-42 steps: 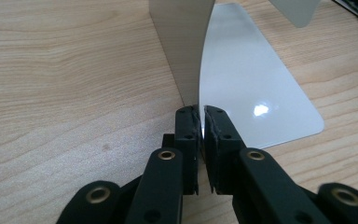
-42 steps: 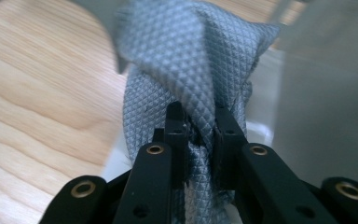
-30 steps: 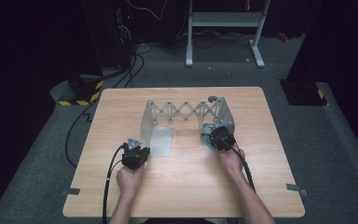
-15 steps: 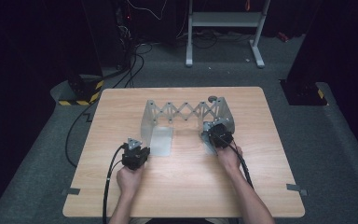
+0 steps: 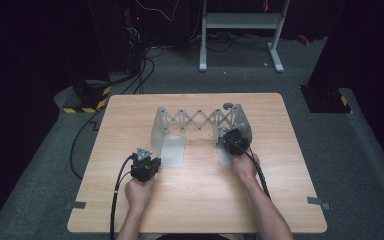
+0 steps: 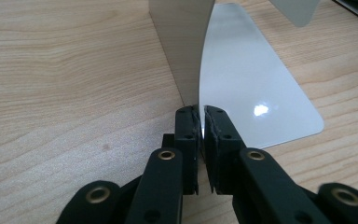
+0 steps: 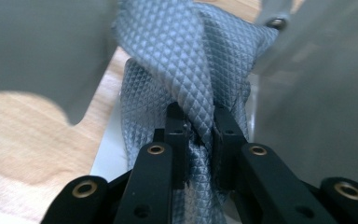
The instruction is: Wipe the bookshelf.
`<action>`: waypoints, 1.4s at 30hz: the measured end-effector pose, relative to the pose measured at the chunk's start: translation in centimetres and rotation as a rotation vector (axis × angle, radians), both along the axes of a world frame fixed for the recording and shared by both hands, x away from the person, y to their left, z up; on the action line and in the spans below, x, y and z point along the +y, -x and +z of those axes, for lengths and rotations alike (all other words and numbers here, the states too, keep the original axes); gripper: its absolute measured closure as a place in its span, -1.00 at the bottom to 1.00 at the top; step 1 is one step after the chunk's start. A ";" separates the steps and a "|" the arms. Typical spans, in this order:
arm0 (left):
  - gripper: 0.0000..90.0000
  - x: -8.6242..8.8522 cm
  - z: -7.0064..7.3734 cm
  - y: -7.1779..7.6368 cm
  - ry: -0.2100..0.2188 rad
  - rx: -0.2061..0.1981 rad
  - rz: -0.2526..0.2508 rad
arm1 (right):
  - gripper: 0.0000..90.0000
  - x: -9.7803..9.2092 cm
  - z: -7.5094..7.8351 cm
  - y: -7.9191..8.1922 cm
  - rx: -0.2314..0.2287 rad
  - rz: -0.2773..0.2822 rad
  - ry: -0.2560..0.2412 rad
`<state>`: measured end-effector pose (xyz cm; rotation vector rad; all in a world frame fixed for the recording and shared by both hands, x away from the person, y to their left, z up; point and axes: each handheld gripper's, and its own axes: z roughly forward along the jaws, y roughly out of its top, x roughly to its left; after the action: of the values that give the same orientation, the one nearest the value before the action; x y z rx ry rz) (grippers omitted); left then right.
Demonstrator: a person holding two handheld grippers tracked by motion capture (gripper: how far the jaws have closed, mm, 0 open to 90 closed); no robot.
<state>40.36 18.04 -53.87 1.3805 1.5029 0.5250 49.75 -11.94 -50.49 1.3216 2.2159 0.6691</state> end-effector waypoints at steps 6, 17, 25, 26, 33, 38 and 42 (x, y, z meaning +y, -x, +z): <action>0.85 0.0 0.0 0.0 0.001 0.001 -0.001 | 0.79 0.5 -0.2 -0.2 0.010 0.007 -0.070; 0.85 0.0 0.0 0.0 0.002 0.000 0.000 | 0.79 0.4 -0.2 -1.0 0.021 -0.039 -0.099; 0.85 0.0 0.0 0.0 0.005 0.000 0.001 | 0.79 0.5 -0.1 -1.7 0.030 -0.049 -0.098; 0.85 0.0 0.0 0.0 0.004 0.000 0.001 | 0.79 0.5 -0.2 -1.8 0.029 -0.051 -0.105; 0.85 0.0 0.0 0.0 0.001 0.000 0.000 | 0.79 0.6 -0.2 -1.9 0.039 -0.037 -0.153; 0.85 0.0 0.0 0.0 0.002 0.001 0.000 | 0.79 0.3 -0.3 -2.2 0.031 -0.051 -0.149; 0.85 0.0 0.0 0.0 0.002 0.000 0.000 | 0.79 0.7 -0.3 -2.0 0.038 -0.031 -0.166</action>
<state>40.37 18.05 -53.87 1.3794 1.5031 0.5237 51.80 -11.22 -50.78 1.4577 2.2044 0.8383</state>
